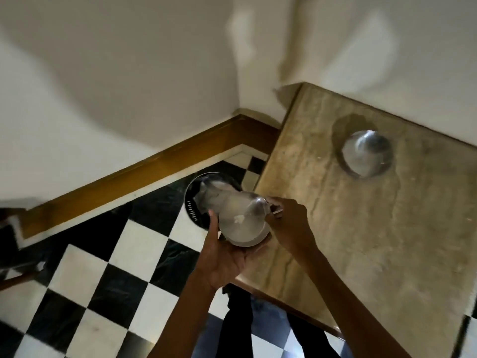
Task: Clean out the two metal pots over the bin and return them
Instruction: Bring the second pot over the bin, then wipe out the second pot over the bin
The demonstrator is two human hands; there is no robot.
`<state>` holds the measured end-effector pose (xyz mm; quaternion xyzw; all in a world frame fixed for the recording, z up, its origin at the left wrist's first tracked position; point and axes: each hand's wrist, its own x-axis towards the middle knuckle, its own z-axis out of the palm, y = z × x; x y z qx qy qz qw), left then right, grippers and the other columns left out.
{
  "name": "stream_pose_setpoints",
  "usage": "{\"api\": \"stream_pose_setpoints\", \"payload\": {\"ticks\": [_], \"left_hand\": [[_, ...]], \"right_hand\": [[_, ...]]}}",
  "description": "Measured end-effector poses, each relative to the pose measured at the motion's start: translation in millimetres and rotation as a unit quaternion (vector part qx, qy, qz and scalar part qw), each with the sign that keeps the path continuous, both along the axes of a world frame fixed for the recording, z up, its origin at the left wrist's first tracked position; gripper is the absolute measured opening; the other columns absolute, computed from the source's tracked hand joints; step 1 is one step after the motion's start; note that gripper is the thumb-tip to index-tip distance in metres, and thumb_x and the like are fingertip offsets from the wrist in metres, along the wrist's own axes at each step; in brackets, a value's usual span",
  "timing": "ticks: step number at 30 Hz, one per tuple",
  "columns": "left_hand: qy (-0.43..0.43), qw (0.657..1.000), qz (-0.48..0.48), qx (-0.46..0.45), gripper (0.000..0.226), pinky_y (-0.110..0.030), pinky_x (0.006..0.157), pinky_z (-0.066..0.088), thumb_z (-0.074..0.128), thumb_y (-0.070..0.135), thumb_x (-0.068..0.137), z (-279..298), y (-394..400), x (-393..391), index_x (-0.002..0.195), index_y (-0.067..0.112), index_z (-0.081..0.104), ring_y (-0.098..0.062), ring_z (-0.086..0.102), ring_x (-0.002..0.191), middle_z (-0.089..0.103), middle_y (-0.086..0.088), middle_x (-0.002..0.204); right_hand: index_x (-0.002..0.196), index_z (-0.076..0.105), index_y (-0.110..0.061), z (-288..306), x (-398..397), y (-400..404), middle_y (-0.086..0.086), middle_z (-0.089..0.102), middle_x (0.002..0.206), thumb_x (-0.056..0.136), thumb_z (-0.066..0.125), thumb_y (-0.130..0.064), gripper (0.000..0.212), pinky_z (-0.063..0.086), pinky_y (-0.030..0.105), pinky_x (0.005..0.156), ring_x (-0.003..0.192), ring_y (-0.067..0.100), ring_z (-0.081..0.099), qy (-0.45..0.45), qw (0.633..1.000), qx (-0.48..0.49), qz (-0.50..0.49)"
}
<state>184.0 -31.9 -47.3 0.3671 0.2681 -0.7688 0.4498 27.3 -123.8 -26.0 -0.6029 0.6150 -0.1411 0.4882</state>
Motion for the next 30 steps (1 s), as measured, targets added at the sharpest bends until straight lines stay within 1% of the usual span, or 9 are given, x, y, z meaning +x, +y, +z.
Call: {"api": "stream_pose_setpoints", "payload": {"ticks": [5, 11, 15, 18, 20, 23, 26, 28, 30], "left_hand": [[-0.065, 0.998, 0.001, -0.021, 0.071, -0.058, 0.121, 0.031, 0.063, 0.064, 0.084, -16, -14, 59, 0.124, 0.006, 0.074, -0.049, 0.056, 0.129, 0.061, -0.031, 0.139], [-0.255, 0.953, -0.143, -0.075, 0.078, -0.055, 0.115, 0.043, 0.085, 0.023, 0.07, -63, -41, 107, 0.14, 0.003, 0.056, -0.04, 0.056, 0.134, 0.054, -0.028, 0.146], [-0.553, 0.749, -0.335, -0.142, 0.085, -0.004, 0.081, 0.048, 0.098, 0.025, 0.06, -84, -50, 112, 0.131, 0.021, 0.052, -0.003, 0.056, 0.106, 0.058, 0.01, 0.121], [-0.69, 0.597, -0.35, -0.211, 0.112, -0.017, 0.098, 0.042, 0.1, 0.038, 0.051, -96, -50, 110, 0.143, 0.021, 0.04, -0.011, 0.046, 0.121, 0.046, 0.002, 0.137], [-0.725, 0.543, -0.348, -0.241, 0.118, -0.037, 0.106, 0.047, 0.099, 0.044, 0.048, -105, -53, 108, 0.145, 0.019, 0.036, -0.022, 0.045, 0.13, 0.042, -0.004, 0.144], [-0.732, 0.536, -0.33, -0.26, 0.113, -0.04, 0.106, 0.047, 0.087, 0.059, 0.055, -103, -58, 101, 0.145, 0.024, 0.029, -0.027, 0.043, 0.135, 0.036, -0.004, 0.147], [-0.727, 0.564, -0.293, -0.262, 0.09, -0.033, 0.111, 0.037, 0.07, 0.06, 0.072, -101, -56, 94, 0.143, 0.027, 0.027, -0.017, 0.04, 0.138, 0.037, -0.016, 0.153], [-0.726, 0.569, -0.291, -0.255, 0.078, -0.041, 0.117, 0.037, 0.066, 0.059, 0.085, -101, -51, 93, 0.145, 0.025, 0.029, -0.01, 0.037, 0.14, 0.04, -0.02, 0.154], [-0.739, 0.548, -0.292, -0.263, 0.087, -0.051, 0.115, 0.04, 0.057, 0.075, 0.082, -106, -46, 94, 0.146, 0.023, 0.029, -0.029, 0.041, 0.142, 0.041, -0.02, 0.152]], "right_hand": [[0.118, 0.069, -0.008, -32, 63, -8, 0.008, 0.077, 0.097, 0.093, 0.064, -0.022, 0.029, 0.054, 0.009, 0.068, 0.08, 0.009, 0.072, -0.008, 0.999, -0.032, 0.023], [0.136, 0.052, -0.007, -78, 95, -41, -0.011, 0.068, 0.105, 0.086, 0.048, 0.018, 0.056, 0.056, 0.03, 0.086, 0.103, 0.004, 0.068, -0.034, 0.981, 0.156, 0.114], [0.145, 0.043, -0.01, -85, 99, -55, 0.011, 0.053, 0.146, 0.089, 0.05, 0.012, 0.061, 0.045, 0.037, 0.109, 0.137, 0.023, 0.048, -0.004, 0.973, 0.148, 0.176], [0.147, 0.041, -0.013, -85, 101, -47, 0.009, 0.05, 0.149, 0.095, 0.052, -0.003, 0.055, 0.042, 0.036, 0.112, 0.142, 0.023, 0.042, 0.032, 0.972, 0.067, 0.221], [0.152, 0.031, -0.014, -81, 103, -33, 0.01, 0.032, 0.16, 0.101, 0.046, -0.018, 0.053, 0.035, 0.041, 0.118, 0.151, 0.024, 0.024, 0.057, 0.967, -0.065, 0.241], [0.154, 0.022, -0.011, -74, 106, -18, 0.012, 0.017, 0.165, 0.101, 0.036, -0.047, 0.066, 0.02, 0.04, 0.124, 0.154, 0.026, 0.011, 0.099, 0.923, -0.233, 0.29], [0.155, 0.012, -0.006, -79, 113, -14, 0.017, 0.015, 0.164, 0.094, 0.019, -0.07, 0.089, 0.019, 0.051, 0.123, 0.154, 0.031, 0.008, 0.208, 0.839, -0.203, 0.46], [0.155, 0.011, -0.004, -76, 117, -14, 0.019, 0.012, 0.165, 0.09, 0.017, -0.073, 0.095, 0.014, 0.051, 0.125, 0.154, 0.032, 0.005, 0.217, 0.836, -0.203, 0.462], [0.155, 0.011, -0.002, -71, 121, -14, 0.018, 0.005, 0.165, 0.089, 0.017, -0.072, 0.097, 0.009, 0.046, 0.126, 0.154, 0.032, 0.004, 0.209, 0.856, -0.212, 0.424]]}}
